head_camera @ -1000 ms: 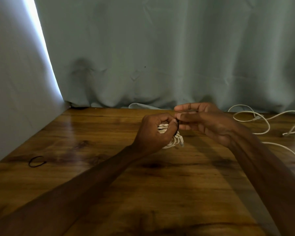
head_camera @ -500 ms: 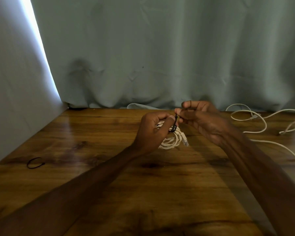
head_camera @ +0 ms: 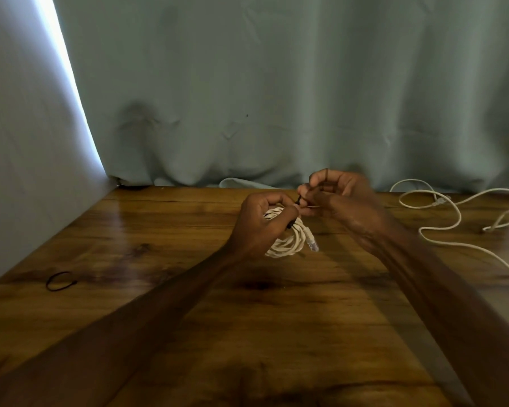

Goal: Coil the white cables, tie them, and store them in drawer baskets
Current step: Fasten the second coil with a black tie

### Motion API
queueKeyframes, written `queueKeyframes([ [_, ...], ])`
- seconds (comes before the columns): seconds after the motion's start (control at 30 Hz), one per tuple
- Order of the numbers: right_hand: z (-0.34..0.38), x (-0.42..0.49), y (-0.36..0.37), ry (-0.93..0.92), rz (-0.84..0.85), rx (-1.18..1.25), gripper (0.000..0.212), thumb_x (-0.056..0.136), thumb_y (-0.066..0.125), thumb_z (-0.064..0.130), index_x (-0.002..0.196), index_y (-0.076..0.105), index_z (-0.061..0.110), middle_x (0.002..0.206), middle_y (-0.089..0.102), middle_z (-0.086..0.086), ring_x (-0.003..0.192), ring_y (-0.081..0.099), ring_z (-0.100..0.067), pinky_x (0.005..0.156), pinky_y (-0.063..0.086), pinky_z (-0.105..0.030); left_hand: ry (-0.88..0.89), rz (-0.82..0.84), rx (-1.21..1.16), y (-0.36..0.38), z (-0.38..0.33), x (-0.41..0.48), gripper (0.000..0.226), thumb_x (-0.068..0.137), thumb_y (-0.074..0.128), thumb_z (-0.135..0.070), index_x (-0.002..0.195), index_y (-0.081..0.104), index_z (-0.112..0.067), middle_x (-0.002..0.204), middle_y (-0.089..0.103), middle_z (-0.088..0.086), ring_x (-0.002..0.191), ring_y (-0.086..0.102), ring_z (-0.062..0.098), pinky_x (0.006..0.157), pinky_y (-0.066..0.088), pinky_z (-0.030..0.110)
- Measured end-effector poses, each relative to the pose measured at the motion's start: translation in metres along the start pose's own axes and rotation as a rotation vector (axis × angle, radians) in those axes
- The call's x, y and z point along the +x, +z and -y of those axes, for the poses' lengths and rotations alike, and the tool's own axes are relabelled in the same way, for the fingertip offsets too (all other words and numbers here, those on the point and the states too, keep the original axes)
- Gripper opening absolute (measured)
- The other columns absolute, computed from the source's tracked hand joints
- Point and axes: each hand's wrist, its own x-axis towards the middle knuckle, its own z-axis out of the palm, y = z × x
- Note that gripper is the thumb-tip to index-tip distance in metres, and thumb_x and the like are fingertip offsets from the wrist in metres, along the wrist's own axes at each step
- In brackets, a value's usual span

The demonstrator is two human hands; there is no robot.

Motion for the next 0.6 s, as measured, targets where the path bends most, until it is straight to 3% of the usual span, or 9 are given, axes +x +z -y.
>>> queueKeyframes([
  [0.2, -0.003, 0.001, 0.0, 0.033, 0.0, 0.046, 0.012, 0.088, 0.072, -0.003, 0.095, 0.069, 0.006, 0.092, 0.074, -0.018, 0.08, 0.073, -0.023, 0.08, 0.065, -0.037, 0.015, -0.009, 0.007, -0.001, -0.002, 0.0, 0.015, 0.083, 0.061, -0.006, 0.075, 0.07, 0.002, 0.066, 0.068, 0.008, 0.059, 0.061, 0.018, 0.06, 0.047, 0.031],
  [0.37, -0.006, 0.004, -0.009, 0.213, 0.141, 0.171, 0.033, 0.086, 0.072, 0.0, 0.119, 0.07, 0.002, 0.108, 0.077, -0.016, 0.095, 0.076, -0.022, 0.085, 0.063, -0.029, 0.031, -0.002, 0.045, -0.001, -0.004, -0.002, 0.016, 0.083, 0.061, -0.007, 0.071, 0.069, 0.0, 0.061, 0.066, 0.001, 0.054, 0.059, 0.014, 0.057, 0.044, 0.027],
  [0.53, -0.009, 0.003, -0.011, 0.27, 0.19, 0.155, 0.036, 0.082, 0.074, 0.011, 0.116, 0.073, 0.0, 0.102, 0.078, -0.012, 0.087, 0.075, -0.014, 0.073, 0.06, -0.021, 0.044, -0.007, 0.048, -0.001, -0.004, -0.004, 0.016, 0.083, 0.061, -0.006, 0.07, 0.069, -0.001, 0.06, 0.066, -0.001, 0.053, 0.059, 0.014, 0.055, 0.045, 0.027],
  [0.6, -0.008, 0.003, -0.01, 0.235, 0.168, 0.125, 0.028, 0.085, 0.073, 0.008, 0.112, 0.073, -0.002, 0.094, 0.078, -0.011, 0.082, 0.075, -0.014, 0.07, 0.061, -0.021, 0.035, -0.015, 0.026, -0.002, -0.005, -0.002, 0.016, 0.085, 0.062, -0.005, 0.071, 0.069, 0.001, 0.061, 0.067, 0.004, 0.054, 0.059, 0.015, 0.056, 0.045, 0.028],
])
